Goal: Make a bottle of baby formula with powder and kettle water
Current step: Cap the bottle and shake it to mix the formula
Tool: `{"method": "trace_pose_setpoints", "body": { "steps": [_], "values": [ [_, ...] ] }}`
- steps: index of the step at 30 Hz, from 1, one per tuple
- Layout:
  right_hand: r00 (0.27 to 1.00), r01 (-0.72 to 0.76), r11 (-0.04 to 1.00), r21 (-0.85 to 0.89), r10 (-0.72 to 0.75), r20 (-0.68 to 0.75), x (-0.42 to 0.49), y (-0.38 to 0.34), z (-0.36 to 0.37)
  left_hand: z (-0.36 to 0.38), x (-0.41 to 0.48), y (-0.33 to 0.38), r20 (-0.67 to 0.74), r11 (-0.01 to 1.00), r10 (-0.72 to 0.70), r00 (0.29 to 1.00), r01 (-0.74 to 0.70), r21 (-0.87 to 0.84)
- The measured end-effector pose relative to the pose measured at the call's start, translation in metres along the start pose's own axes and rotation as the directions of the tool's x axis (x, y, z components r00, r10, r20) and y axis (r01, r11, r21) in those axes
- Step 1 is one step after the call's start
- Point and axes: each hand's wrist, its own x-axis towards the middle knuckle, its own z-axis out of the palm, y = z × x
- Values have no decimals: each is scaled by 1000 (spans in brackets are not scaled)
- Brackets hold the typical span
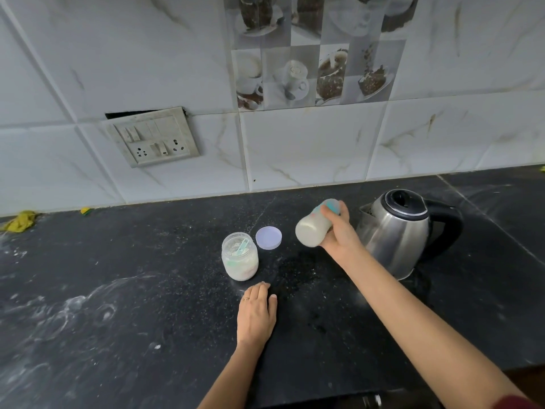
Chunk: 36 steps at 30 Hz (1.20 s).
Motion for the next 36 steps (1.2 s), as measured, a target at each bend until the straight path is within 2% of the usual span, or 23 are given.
{"method": "trace_pose_setpoints", "body": {
  "steps": [3,5,6,7,10,11,14,15,18,20,22,24,26,28,30,31,34,35,36],
  "values": [
    [994,32,992,-119,-19,111,-4,7,-1,-2,0,0,0,1000,4,1000,-4,-6],
    [998,58,998,-25,-58,15,-1,6,1,-2,0,1,-3,1000,7,1000,-7,-6],
    [999,39,998,46,-38,-31,0,5,1,-2,0,1,-2,1000,6,1000,-6,-6],
    [1000,-1,995,98,3,-15,-2,6,2,-2,-1,1,1,1000,5,1000,-5,-6],
    [979,-129,991,46,120,162,-12,11,-1,-2,-3,1,-1,1000,10,1000,-10,-8],
    [981,-112,993,48,103,162,-12,11,-1,-3,-3,1,-2,1000,9,1000,-9,-10],
    [1000,4,987,163,-6,9,-6,10,3,-2,-2,2,0,1000,5,1000,-5,-10],
    [1000,4,988,152,-6,10,-7,11,3,-2,-3,2,-1,1000,8,1000,-8,-6],
    [990,-19,1000,-11,21,141,-12,15,1,-1,-4,0,-9,1000,12,1000,-12,-7],
    [995,60,998,32,-62,72,-7,10,5,-2,-4,1,-10,1000,10,1000,-10,-10],
    [996,84,989,124,-86,6,-4,4,8,-2,-3,2,-6,1000,9,1000,-9,-5],
    [989,38,995,88,-50,139,-8,3,10,-1,-3,1,-6,1000,14,1000,-14,0],
    [970,52,996,-72,-33,241,-12,4,8,-1,-3,1,-9,1000,10,1000,-11,-4],
    [980,114,992,-46,-105,168,-6,0,12,-1,-2,1,-15,1000,13,1000,-13,0],
    [991,119,988,98,-123,45,1,-3,13,0,-3,2,-14,1000,18,1000,-18,7],
    [992,110,988,110,-116,55,0,-3,14,0,-3,1,-14,1000,18,1000,-18,9],
    [957,68,995,-76,-43,285,-9,4,9,1,-3,0,-5,1000,7,1000,-7,3],
    [948,90,993,-75,-63,311,-13,3,12,1,-2,-1,-6,1000,7,1000,-7,3],
    [958,102,995,-20,-93,272,-10,1,14,1,-2,-1,-5,1000,6,1000,-6,6]
  ]
}}
